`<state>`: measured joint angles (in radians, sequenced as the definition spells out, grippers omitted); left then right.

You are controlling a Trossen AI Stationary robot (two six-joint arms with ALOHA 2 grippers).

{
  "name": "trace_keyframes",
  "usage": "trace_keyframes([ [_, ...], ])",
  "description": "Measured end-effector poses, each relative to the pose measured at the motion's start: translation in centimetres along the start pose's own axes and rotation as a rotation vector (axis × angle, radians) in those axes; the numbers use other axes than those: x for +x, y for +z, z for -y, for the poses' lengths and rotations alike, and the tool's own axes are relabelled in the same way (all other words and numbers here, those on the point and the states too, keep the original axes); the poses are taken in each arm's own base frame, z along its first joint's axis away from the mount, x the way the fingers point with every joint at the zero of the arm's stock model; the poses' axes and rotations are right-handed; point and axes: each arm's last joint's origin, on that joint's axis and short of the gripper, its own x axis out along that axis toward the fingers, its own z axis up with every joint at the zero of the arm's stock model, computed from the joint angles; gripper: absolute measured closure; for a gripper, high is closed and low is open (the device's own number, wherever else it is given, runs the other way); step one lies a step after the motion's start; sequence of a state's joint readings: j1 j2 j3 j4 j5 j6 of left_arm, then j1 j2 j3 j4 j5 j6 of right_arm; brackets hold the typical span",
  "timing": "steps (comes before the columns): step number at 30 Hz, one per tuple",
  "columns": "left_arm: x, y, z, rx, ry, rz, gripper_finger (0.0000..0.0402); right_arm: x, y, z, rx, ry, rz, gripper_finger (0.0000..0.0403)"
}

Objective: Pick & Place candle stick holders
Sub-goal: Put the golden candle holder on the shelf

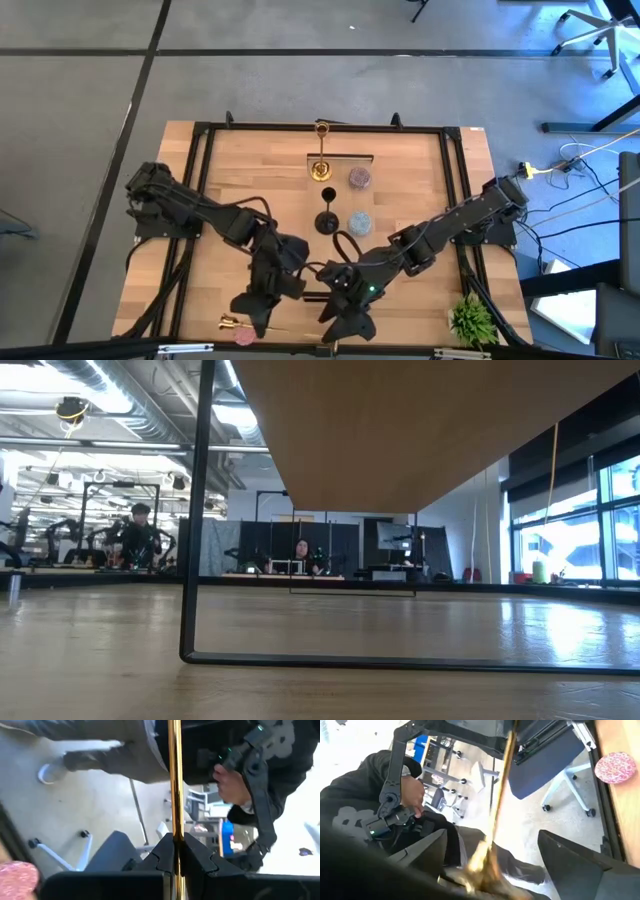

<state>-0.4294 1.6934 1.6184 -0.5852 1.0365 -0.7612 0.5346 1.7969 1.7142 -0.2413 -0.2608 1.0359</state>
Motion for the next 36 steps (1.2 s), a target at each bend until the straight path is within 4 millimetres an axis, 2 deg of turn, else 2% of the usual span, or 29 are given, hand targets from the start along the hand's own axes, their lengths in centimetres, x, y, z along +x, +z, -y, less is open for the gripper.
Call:
trace_keyframes([
  [6, 2.0, 0.6, -0.8, 0.003, -0.102, -0.107, 0.0390, 0.0, 0.0, 0.1, -0.003, -0.008, 0.007, 0.0092],
  [10, 2.5, 1.3, -1.6, -0.025, -0.128, -0.119, 0.0390, 0.1, 0.1, 0.0, -0.023, -0.002, 0.020, 0.0098],
  [15, 2.6, 1.4, -1.6, -0.009, -0.129, -0.117, 0.0390, 0.2, -0.1, -0.2, -0.063, -0.006, 0.045, 0.0105],
  [22, 2.6, 1.4, -1.9, -0.002, -0.075, -0.070, 0.0390, 0.3, -0.3, -0.5, -0.069, 0.005, 0.045, 0.0106],
  [29, 3.0, 0.3, -3.1, -0.007, 0.132, -0.031, 0.0390, 0.3, -0.4, -0.2, -0.062, -0.028, 0.049, 0.0106],
  [32, 4.1, -0.8, -2.5, 0.004, 0.167, -0.064, 0.0390, 0.3, -0.3, 0.0, -0.059, -0.074, 0.092, 0.0106],
  [36, 5.2, -2.5, -0.1, 0.075, 0.247, -0.012, 0.0390, -0.3, 0.1, -0.3, -0.078, -0.116, 0.190, 0.0106],
])
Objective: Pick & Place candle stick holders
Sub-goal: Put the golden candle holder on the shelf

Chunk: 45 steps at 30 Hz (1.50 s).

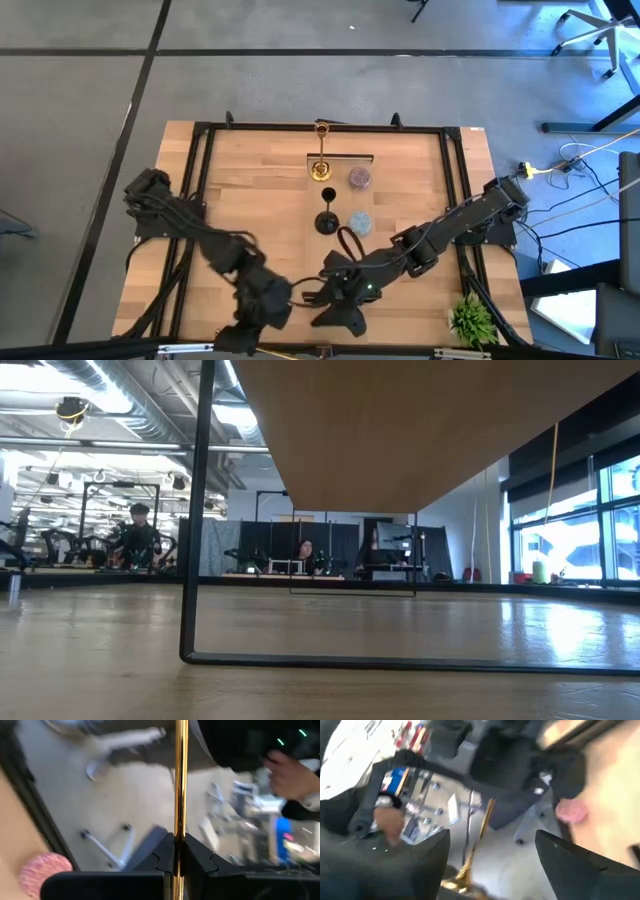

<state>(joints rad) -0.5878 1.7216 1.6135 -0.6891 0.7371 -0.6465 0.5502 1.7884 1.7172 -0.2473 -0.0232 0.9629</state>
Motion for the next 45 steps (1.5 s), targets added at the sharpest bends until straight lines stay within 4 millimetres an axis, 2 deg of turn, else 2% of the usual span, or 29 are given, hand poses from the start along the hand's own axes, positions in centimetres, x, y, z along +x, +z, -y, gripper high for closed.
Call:
trace_keyframes([
  [4, -1.4, -1.7, 3.3, 0.038, 0.097, 0.153, 0.0390, -1.5, 0.5, -0.9, -0.061, -0.057, 0.142, 0.0106],
  [7, -3.2, -3.2, 5.9, 0.095, 0.158, 0.320, 0.0390, -3.2, 1.1, -2.0, -0.127, -0.116, 0.283, 0.0106],
  [10, -5.7, -4.4, 8.2, 0.169, 0.249, 0.554, 0.0390, -4.8, 1.6, -3.1, -0.195, -0.171, 0.432, 0.0106],
  [16, -9.3, -5.6, 11.2, 0.281, 0.482, 1.046, 0.0390, -5.7, 2.4, -4.7, -0.292, -0.137, 0.597, 0.0106],
  [19, -9.9, -5.3, 12.0, 0.287, 0.498, 1.203, 0.0390, -5.8, 2.6, -4.9, -0.320, -0.121, 0.624, 0.0106],
  [22, -9.7, -4.7, 11.8, 0.237, 0.424, 1.309, 0.0390, -5.8, 2.6, -4.9, -0.335, -0.148, 0.643, 0.0106],
  [24, -9.5, -4.4, 11.2, 0.142, 0.346, 1.369, 0.0390, -5.8, 2.4, -5.0, -0.348, -0.166, 0.644, 0.0106],
  [27, -8.9, -4.1, 9.9, -0.090, 0.177, 1.449, 0.0390, -5.8, 2.0, -5.2, -0.368, -0.171, 0.631, 0.0106],
  [30, -7.9, -4.1, 9.1, -0.267, -0.039, 1.414, 0.0390, -5.7, 1.5, -5.2, -0.394, -0.185, 0.604, 0.0106],
  [33, -7.2, -4.3, 8.8, -0.444, -0.236, 1.299, 0.0390, -5.6, 0.9, -5.2, -0.446, -0.212, 0.567, 0.0106],
  [38, -6.8, -4.5, 9.0, -0.722, -0.504, 1.083, 0.0390, -5.4, -0.7, -5.1, -0.638, -0.290, 0.448, 0.0106],
  [42, -6.4, -4.7, 9.2, -0.932, -0.650, 0.866, 0.0390, -5.4, -2.5, -5.1, -0.779, -0.338, 0.338, 0.0106],
  [45, -6.0, -5.0, 9.1, -1.066, -0.672, 0.676, 0.0390, -5.5, -3.5, -5.4, -0.833, -0.338, 0.297, 0.0110],
])
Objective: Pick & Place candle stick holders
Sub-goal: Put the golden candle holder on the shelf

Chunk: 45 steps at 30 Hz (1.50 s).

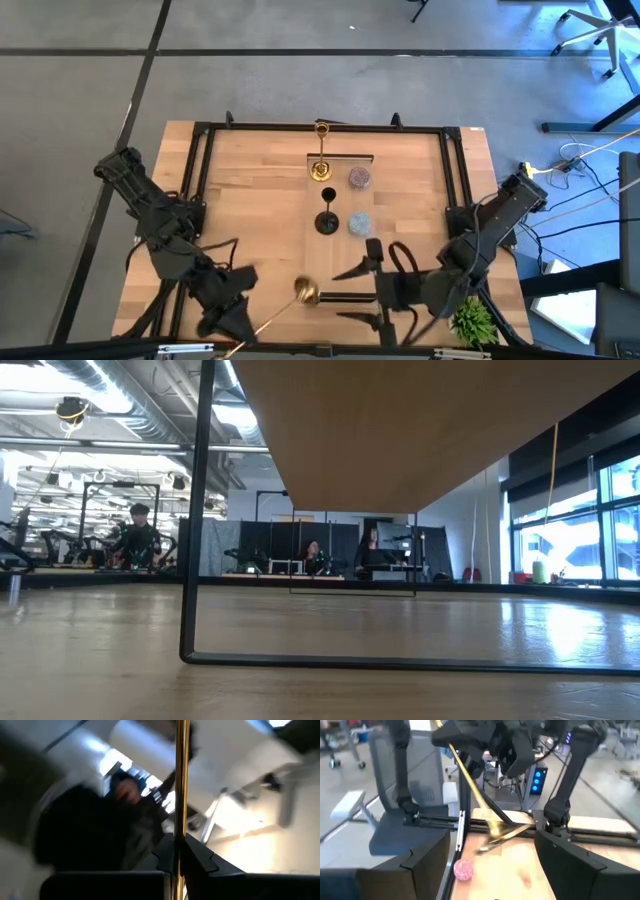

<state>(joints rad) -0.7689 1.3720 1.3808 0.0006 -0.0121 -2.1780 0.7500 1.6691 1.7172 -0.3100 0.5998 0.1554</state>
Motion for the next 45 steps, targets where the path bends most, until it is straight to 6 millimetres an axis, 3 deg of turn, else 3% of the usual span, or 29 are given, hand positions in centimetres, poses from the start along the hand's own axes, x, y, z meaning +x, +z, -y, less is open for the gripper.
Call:
trace_keyframes([
  [4, 0.0, 0.8, 0.4, -0.092, 0.085, -0.092, 0.0390, -0.3, -0.1, -0.6, -0.099, 0.018, -0.001, 0.0118],
  [9, -0.2, 4.4, 1.9, -0.102, 0.073, 0.040, 0.0390, 0.3, -0.6, -0.9, -0.186, 0.047, -0.015, 0.0129],
  [13, 0.3, 6.7, 2.6, -0.111, 0.091, 0.049, 0.0390, 1.0, -1.3, -1.0, -0.249, 0.036, -0.042, 0.0133],
  [22, 3.2, 9.5, 2.0, -0.104, 0.073, 0.014, 0.0390, 1.7, -1.7, 0.0, -0.326, -0.019, -0.084, 0.0135],
  [26, 4.2, 10.3, 1.7, -0.083, 0.048, 0.000, 0.0390, 2.4, -2.1, 0.4, -0.320, 0.037, -0.119, 0.0135],
  [31, 4.2, 10.5, 1.9, -0.068, 0.041, 0.003, 0.0390, 2.4, -2.6, 0.4, -0.305, 0.066, -0.161, 0.0140],
  [36, 4.1, 10.6, 2.0, -0.066, 0.026, 0.018, 0.0390, 2.4, -3.0, 0.6, -0.287, 0.060, -0.207, 0.0180],
  [45, 4.1, 10.6, 2.0, -0.068, 0.028, 0.017, 0.0390, 2.5, -3.4, 0.8, -0.287, 0.050, -0.241, 0.0307],
])
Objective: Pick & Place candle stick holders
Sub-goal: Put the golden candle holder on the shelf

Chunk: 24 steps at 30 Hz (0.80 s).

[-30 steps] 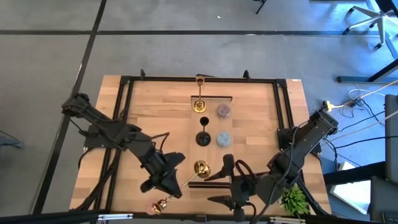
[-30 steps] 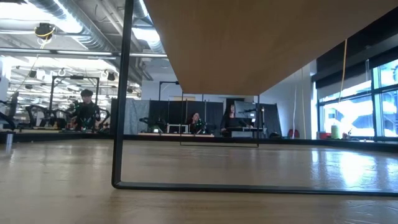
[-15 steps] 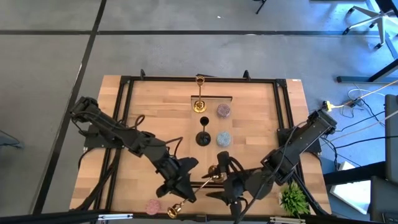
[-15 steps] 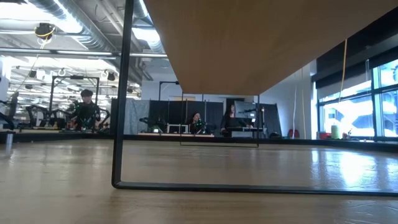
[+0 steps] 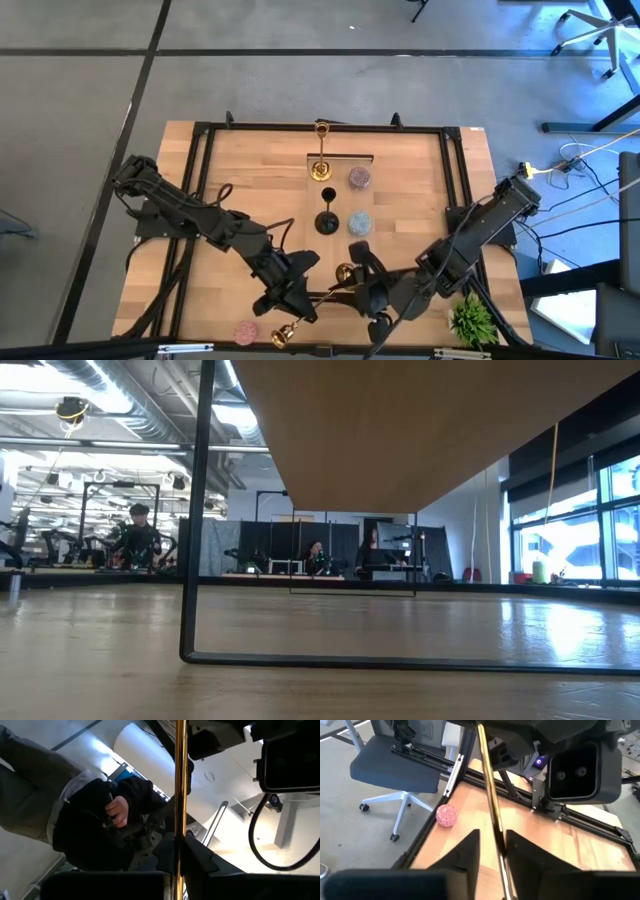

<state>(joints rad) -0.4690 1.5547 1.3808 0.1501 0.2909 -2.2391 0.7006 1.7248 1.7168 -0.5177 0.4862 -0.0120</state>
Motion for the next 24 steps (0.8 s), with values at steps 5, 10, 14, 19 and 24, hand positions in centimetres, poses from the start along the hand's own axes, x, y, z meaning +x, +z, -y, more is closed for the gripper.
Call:
trace_keyframes([
  [5, 0.0, 0.1, 0.1, 0.000, -0.001, 0.003, 0.0390, 0.3, -0.2, 0.6, -0.003, 0.014, -0.024, 0.0344],
  [10, -0.1, 0.3, 0.4, 0.016, -0.017, 0.007, 0.0390, 0.8, -0.5, 1.2, -0.001, 0.030, -0.046, 0.0347],
  [14, -0.1, 0.3, 0.4, 0.024, -0.022, 0.008, 0.0390, 1.0, -0.7, 1.4, 0.003, 0.028, -0.065, 0.0350],
  [19, -0.2, 0.3, 0.4, 0.021, -0.020, 0.008, 0.0390, 1.0, -0.8, 1.4, 0.025, 0.025, -0.082, 0.0383],
  [24, -0.2, 0.4, 0.3, 0.026, -0.002, 0.026, 0.0386, 1.0, -1.0, 1.3, 0.064, 0.031, -0.095, 0.0390],
])
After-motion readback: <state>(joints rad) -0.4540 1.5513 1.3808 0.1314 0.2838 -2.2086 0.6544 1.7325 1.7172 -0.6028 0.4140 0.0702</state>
